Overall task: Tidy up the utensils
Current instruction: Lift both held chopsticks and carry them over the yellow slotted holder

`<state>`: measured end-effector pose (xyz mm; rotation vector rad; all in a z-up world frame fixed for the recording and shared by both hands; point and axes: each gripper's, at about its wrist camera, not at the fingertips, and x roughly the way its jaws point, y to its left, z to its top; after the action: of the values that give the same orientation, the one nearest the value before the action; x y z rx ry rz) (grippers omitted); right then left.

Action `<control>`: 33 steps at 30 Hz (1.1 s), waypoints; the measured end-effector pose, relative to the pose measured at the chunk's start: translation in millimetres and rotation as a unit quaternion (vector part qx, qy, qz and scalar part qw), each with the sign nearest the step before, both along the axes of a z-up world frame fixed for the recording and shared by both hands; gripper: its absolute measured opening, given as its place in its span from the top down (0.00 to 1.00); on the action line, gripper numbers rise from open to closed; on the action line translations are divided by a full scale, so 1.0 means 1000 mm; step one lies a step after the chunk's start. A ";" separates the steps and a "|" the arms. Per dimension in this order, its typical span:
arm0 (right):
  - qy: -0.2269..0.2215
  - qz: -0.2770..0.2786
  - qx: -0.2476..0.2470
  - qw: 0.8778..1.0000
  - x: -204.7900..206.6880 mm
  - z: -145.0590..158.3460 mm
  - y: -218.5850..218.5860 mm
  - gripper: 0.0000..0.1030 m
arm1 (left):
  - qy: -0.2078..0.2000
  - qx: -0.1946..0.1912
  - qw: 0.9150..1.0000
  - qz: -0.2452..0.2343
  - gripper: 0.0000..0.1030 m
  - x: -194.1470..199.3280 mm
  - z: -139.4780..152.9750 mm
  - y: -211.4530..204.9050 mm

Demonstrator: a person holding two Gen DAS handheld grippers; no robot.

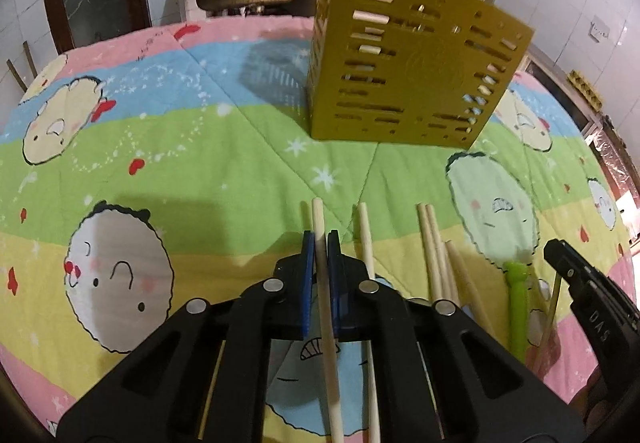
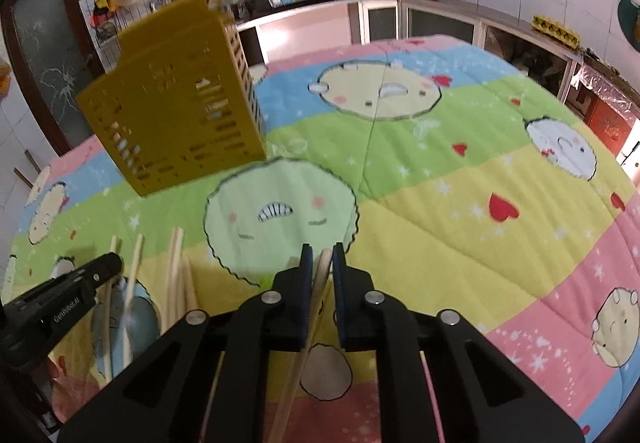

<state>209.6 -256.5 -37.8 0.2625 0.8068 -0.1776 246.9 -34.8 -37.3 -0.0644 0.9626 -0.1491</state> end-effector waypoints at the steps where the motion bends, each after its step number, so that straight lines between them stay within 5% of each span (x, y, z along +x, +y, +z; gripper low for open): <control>1: -0.009 0.000 0.001 1.000 -0.002 0.004 -0.002 0.90 | -0.007 -0.001 1.000 0.000 0.95 -0.002 0.004 0.000; 18: -0.185 0.019 -0.043 0.982 -0.054 0.094 0.000 0.94 | -0.149 -0.029 0.988 0.019 0.96 -0.059 0.088 0.028; 33: -0.254 0.046 -0.061 0.964 -0.097 0.105 0.016 0.94 | -0.242 -0.022 0.970 0.026 0.95 -0.116 0.100 0.051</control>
<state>112.5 -240.5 67.4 0.1433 0.2945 -0.0652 130.4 16.2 62.6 -0.0885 0.4697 -0.1293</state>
